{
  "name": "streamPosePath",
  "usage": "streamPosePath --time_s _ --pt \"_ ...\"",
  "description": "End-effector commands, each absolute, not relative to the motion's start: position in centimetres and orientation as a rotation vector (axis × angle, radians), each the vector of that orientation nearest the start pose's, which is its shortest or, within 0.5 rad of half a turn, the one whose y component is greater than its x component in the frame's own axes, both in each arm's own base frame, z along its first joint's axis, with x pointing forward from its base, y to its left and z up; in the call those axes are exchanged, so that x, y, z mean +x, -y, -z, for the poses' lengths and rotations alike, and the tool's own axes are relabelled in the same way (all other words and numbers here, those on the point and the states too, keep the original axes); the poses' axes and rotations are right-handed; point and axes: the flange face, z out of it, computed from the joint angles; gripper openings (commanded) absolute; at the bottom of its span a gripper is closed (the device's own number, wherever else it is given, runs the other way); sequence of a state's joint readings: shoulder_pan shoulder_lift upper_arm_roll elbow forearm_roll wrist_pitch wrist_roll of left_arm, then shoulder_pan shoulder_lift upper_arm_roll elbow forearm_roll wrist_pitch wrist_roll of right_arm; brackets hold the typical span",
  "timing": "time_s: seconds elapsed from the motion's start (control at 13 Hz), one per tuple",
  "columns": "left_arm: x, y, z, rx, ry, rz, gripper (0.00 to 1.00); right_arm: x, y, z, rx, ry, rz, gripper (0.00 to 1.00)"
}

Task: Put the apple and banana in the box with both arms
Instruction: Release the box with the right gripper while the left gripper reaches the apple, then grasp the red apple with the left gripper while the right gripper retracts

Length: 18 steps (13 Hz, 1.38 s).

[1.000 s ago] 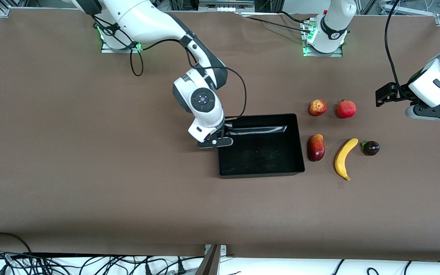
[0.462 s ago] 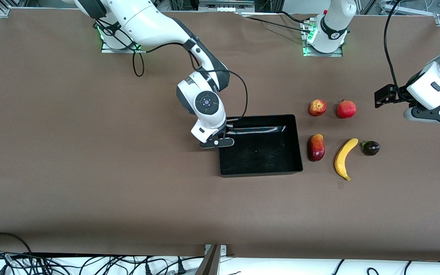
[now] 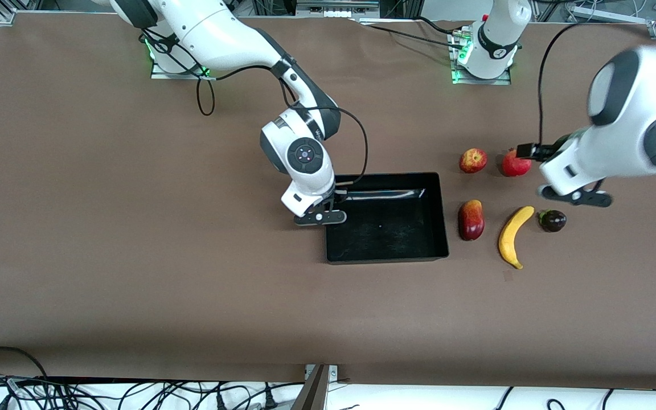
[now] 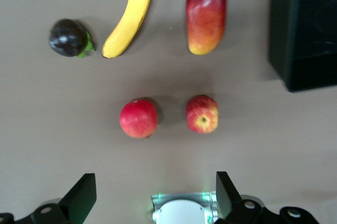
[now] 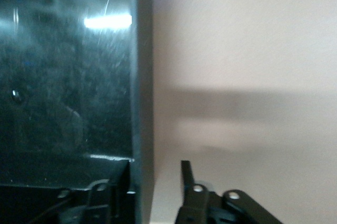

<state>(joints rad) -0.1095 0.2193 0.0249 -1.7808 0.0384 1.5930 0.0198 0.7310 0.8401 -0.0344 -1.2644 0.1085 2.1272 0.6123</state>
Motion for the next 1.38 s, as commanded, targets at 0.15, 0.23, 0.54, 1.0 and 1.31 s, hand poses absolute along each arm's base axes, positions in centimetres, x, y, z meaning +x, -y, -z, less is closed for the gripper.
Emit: streamPosePath --time_s 0.15,0.23,0.54,1.0,1.31 --pt "46.7 8.2 -29.6 -3.048 0.131 -0.356 1.00 62.6 -39.2 -39.1 -3.078 -0.024 0.063 1.00" --pt "45.8 11.4 -28.6 -3.024 0.131 -0.326 1.00 63.4 -36.5 -41.5 -3.075 -0.021 0.052 1.00" --pt "45.0 11.7 -24.6 -2.965 -0.088 -0.202 1.00 63.6 -27.3 -49.8 -3.035 0.029 -0.056 1.00" --pt "42.8 9.6 -17.6 -3.009 -0.036 -0.284 0.87 60.1 -17.6 -58.2 -3.035 0.039 -0.137 1.00" --pt "44.3 9.7 -19.4 -3.008 -0.029 -0.250 0.15 57.1 -11.4 -60.2 -3.022 0.028 -0.126 1.00"
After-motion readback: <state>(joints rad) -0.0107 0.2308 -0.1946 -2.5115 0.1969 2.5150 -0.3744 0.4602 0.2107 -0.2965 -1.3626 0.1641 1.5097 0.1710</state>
